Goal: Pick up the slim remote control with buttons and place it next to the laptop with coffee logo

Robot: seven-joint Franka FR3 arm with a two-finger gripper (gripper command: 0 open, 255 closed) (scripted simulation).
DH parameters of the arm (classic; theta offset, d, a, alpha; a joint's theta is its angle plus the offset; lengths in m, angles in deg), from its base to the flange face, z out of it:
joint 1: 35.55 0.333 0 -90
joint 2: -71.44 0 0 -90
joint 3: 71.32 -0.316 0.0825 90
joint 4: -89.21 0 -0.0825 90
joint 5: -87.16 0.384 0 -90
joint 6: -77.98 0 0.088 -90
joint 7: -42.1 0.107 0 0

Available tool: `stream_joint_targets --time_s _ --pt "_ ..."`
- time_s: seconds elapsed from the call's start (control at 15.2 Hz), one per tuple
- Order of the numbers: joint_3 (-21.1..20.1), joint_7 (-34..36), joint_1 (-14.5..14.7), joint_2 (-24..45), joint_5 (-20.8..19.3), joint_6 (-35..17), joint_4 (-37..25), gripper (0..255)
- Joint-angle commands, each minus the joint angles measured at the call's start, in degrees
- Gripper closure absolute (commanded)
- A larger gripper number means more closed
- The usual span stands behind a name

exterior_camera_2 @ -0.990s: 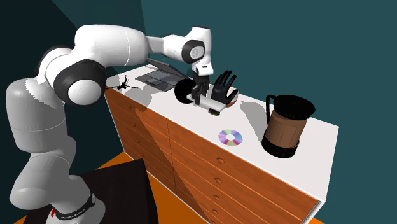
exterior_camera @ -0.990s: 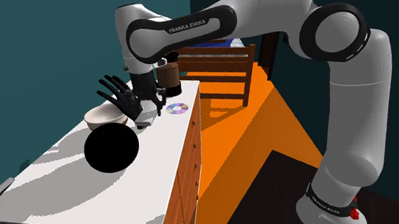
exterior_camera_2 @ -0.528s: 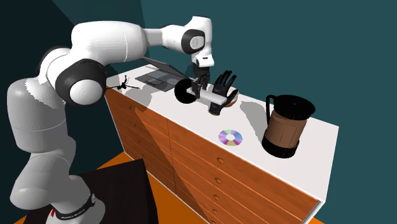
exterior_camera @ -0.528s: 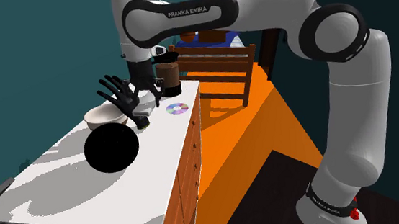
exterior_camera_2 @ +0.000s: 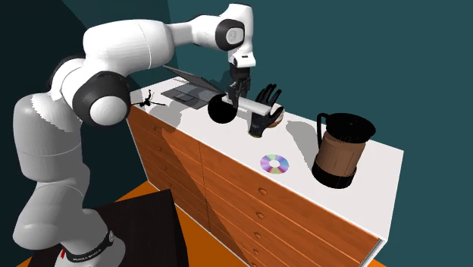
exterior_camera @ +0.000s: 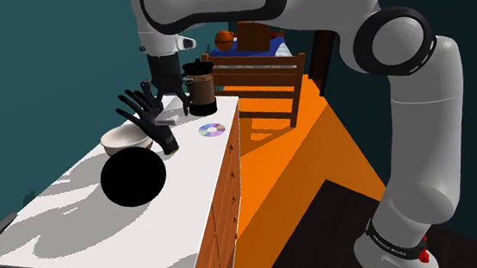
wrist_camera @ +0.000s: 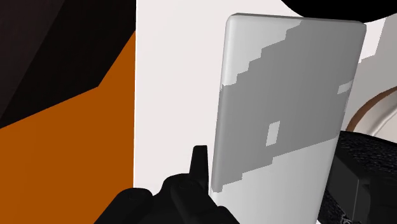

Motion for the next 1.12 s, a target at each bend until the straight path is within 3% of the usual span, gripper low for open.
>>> stream_joint_targets --time_s 0.0,0.79,0.86,1.06 --pt "0.0 0.1 0.4 0.5 -0.2 1.9 -2.3 255" --pt "0.2 0.3 5.0 7.1 -3.6 15.3 -22.0 255" --pt "0.2 0.3 5.1 7.1 -3.6 15.3 -22.1 255" --pt "-1.1 3.5 5.1 2.2 -1.6 12.5 -14.4 255"
